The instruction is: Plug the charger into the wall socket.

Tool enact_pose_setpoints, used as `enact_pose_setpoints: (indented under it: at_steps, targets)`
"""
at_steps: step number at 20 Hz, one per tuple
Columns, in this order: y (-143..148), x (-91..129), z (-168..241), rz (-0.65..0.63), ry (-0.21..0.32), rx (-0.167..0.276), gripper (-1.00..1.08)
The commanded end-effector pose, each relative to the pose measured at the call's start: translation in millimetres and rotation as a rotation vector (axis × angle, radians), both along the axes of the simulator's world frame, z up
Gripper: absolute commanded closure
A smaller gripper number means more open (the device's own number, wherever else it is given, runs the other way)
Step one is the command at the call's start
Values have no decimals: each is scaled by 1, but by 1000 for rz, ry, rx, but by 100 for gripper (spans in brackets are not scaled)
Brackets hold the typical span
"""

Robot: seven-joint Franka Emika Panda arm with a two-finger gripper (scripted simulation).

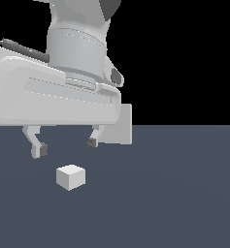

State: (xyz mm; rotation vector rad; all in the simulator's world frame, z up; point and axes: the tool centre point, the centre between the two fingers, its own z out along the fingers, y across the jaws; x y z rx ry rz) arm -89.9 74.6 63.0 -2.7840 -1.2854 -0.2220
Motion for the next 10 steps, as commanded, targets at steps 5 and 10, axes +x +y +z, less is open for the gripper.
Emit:
enact_pose_setpoints:
  at_steps: [5, 10]
  targets:
    - [0, 0, -4, 1, 0, 0, -92]
    - [0, -1, -21, 3, 0, -1, -92]
